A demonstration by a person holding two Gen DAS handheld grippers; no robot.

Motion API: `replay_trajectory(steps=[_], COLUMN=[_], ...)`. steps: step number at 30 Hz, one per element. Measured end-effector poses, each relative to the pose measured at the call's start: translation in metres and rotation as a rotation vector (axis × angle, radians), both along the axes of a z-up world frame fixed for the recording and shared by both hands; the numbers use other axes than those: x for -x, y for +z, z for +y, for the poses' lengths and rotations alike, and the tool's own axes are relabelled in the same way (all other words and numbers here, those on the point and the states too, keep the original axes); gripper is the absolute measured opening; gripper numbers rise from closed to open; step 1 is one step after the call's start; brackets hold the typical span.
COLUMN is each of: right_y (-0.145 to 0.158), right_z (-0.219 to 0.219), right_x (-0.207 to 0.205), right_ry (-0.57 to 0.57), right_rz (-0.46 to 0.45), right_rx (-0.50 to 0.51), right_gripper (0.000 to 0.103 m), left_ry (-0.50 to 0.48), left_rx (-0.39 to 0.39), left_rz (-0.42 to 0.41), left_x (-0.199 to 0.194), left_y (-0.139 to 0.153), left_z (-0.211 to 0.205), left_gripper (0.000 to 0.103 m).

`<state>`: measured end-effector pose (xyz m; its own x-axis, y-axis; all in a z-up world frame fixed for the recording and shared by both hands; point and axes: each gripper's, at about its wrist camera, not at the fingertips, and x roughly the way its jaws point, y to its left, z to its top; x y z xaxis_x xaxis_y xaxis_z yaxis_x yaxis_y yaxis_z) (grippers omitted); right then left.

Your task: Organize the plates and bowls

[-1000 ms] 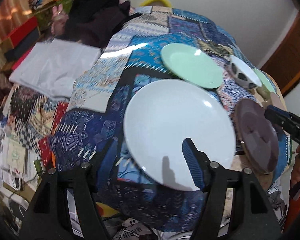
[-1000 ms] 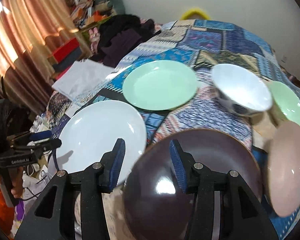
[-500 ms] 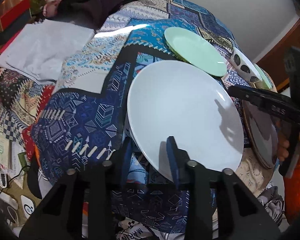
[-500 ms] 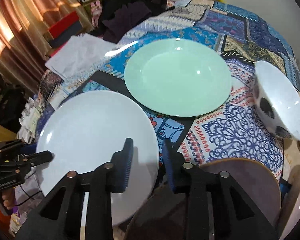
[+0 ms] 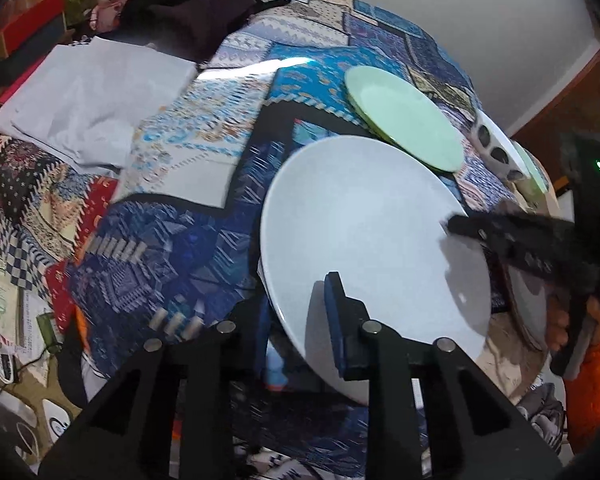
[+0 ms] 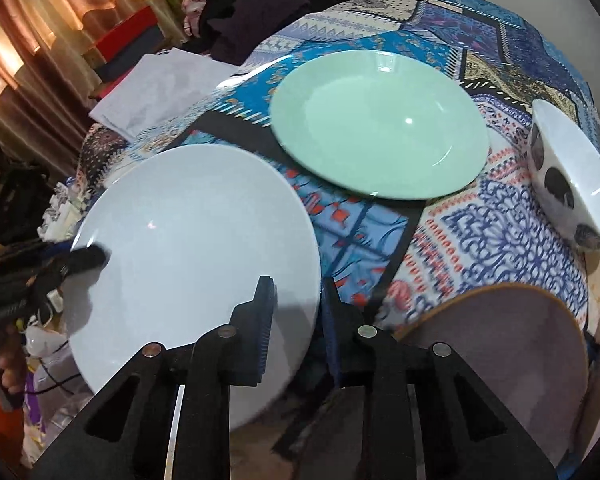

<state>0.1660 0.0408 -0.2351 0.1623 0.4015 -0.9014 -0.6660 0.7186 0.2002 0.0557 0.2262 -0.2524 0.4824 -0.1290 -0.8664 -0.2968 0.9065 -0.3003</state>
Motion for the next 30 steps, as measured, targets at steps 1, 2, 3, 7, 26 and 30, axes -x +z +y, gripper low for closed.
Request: replay_trajectory(steps=[1,2,3,7,26,30], right_y=[0.000,0.001,0.001,-0.001,-0.001,0.008], right_z=[0.000,0.000,0.001,0.001,0.000,-0.007], right_x=[0.002,0.005,0.007,0.012,0.022,0.020], right_ry=[0.001,0.003,0.005,0.000,-0.031,-0.044], right_rz=[0.006,0.010,0.013,0.018,0.009,-0.010], right_rx=[-0.008,-0.017,-0.023,-0.029,-0.057,-0.082], right_gripper=[0.021,0.021,0.021,0.021,0.025,0.025], left_ry=[0.006,0.010,0.016,0.021,0.018,0.028], left_rx=[-0.002,-0.004,-0.006,0.002,-0.012,-0.011], left_rz=[0.001,0.004,0.007,0.018,0.030,0.024], left_x=[0.000,0.000,0.000,0.005,0.019,0.019], left_y=[-0.001,-0.001,-0.002,-0.006,-0.001,0.004], left_z=[0.004,0.007,0.011,0.020,0.005,0.003], left_gripper=[0.026,0.026,0.026,0.026,0.028,0.030])
